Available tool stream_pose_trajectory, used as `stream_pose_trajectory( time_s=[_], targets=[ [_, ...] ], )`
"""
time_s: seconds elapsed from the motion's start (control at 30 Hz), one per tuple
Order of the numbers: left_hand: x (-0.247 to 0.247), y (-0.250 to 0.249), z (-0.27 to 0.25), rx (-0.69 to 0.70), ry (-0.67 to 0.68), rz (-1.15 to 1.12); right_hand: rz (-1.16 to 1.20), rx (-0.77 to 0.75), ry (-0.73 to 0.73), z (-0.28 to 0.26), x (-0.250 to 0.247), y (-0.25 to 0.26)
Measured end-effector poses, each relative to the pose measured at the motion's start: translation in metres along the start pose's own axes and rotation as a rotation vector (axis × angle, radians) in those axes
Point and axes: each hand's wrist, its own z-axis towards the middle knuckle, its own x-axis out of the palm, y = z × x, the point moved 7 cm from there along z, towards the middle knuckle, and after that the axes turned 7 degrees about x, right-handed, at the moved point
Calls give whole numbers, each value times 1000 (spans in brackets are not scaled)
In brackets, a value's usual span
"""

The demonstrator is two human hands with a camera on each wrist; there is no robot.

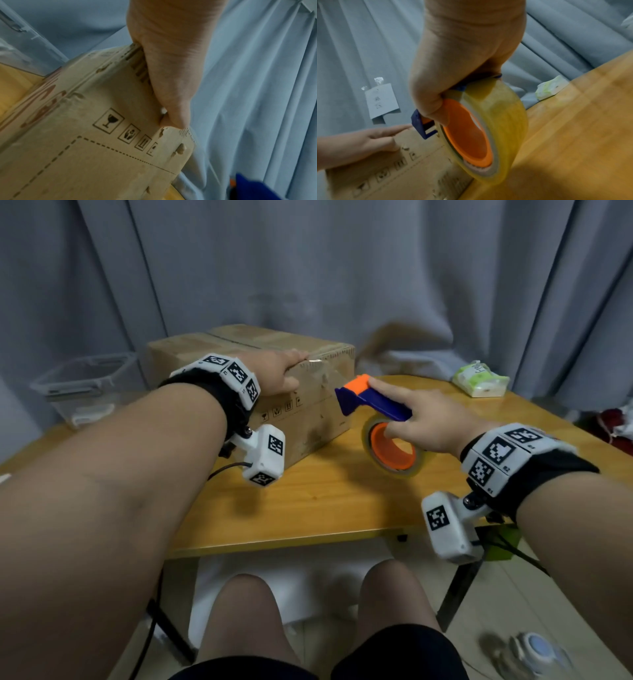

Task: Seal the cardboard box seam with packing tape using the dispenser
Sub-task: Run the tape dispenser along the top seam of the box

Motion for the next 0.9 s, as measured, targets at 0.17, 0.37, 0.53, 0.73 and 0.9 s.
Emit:
stream_pose_trajectory(
  time_s=[0.17, 0.37, 0.53, 0.73, 0.9],
  targets=[
    [0, -1, -4, 4, -27, 145, -30, 47, 52, -3, 17, -3],
    [4, -21, -14, 133, -237, 419, -7, 80, 156, 17, 28, 20],
    [-4, -34, -28, 123, -498, 334, -31, 100, 183, 24, 26, 29],
    [7, -41, -28, 172, -467, 469, -69, 89, 214, 31, 27, 41],
    [18, -43, -29, 169, -486, 536, -28, 103, 218, 37, 34, 39]
  ],
)
